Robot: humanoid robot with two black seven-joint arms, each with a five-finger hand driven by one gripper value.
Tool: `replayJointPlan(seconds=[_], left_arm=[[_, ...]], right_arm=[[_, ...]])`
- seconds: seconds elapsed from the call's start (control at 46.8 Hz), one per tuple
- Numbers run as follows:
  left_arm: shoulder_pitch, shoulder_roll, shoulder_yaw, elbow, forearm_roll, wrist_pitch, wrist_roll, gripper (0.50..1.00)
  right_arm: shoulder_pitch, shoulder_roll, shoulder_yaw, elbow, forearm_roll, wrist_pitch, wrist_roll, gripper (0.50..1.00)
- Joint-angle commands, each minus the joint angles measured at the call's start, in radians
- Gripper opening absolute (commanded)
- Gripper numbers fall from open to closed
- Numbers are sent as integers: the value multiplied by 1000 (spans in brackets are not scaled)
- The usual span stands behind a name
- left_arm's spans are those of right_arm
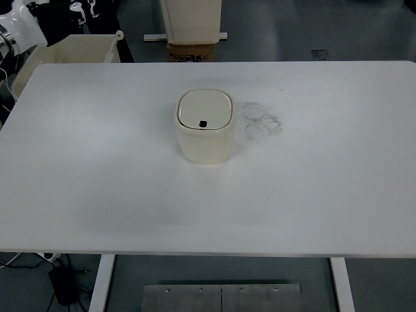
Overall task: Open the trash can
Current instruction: 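Raise the left hand and swing it toward the cream trash can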
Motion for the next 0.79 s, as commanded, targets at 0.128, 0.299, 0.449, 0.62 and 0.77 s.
replayJointPlan(seconds=[0.128,0.299,0.449,0.62,0.77], left_arm=[[-107,4,122,-26,2,-78,0,1000],[-164,-11,201,-52,63,-120,0,1000],[-171,-28,204,-86,242,-117,2,1000],[-176,-41,217,-140,382,-126,12,1000],[-188,-65,217,-166,471,-141,49,1000]], right_arm=[[0,0,0,0,0,0,0,993],[0,0,0,0,0,0,1,993],[0,0,0,0,0,0,0,993],[0,0,0,0,0,0,1,993],[0,0,0,0,0,0,0,993]])
